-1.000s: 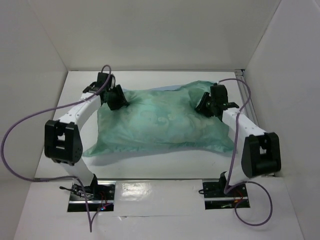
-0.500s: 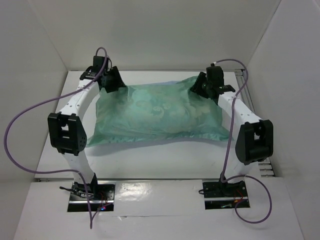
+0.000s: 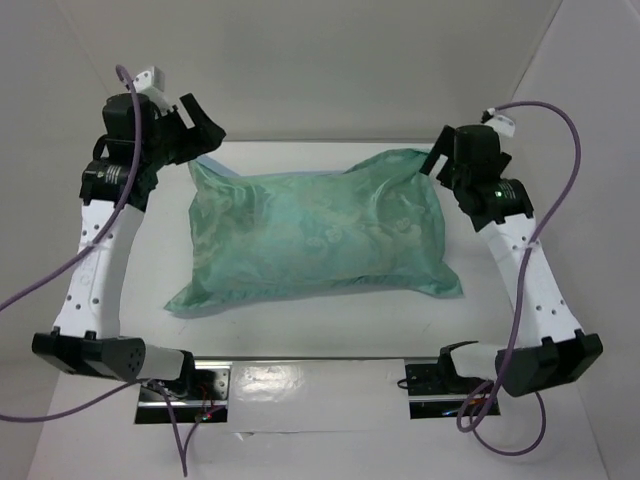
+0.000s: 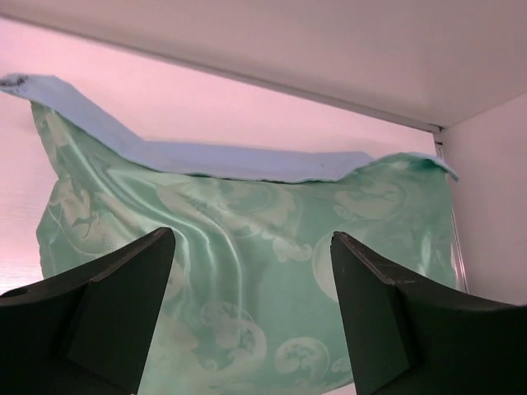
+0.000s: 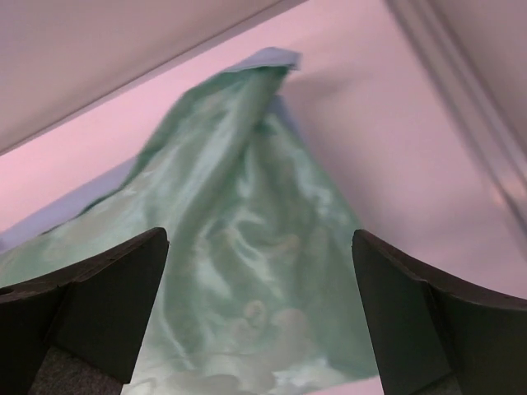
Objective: Put the pillow into the pillowcase
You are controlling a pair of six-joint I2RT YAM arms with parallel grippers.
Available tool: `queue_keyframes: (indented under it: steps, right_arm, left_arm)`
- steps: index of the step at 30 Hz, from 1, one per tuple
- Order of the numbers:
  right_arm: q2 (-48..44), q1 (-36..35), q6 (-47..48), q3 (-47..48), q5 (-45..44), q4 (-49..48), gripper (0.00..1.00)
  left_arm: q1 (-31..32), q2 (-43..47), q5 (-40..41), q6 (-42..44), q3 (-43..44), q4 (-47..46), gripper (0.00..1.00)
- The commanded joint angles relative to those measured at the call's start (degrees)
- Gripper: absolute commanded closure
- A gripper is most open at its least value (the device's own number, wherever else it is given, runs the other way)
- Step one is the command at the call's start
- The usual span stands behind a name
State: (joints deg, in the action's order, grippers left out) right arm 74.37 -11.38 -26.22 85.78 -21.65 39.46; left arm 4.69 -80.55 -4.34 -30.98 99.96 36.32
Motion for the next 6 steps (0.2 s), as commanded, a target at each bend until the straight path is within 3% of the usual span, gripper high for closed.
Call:
queue_keyframes:
  steps: [1,6]
  right_arm:
    - [-3.7,0.6,1.4,-3.2,-11.7,9.3,0.0]
    - [-10.3,1.1,0.7,-7.1,-15.3,11.2,0.0]
  left_arm:
    - [0.7,2.1,0.1,2.2,-2.4,1.2,0.1]
    - [0.7,6.0,0.1,2.8,-5.5,1.2,0.1]
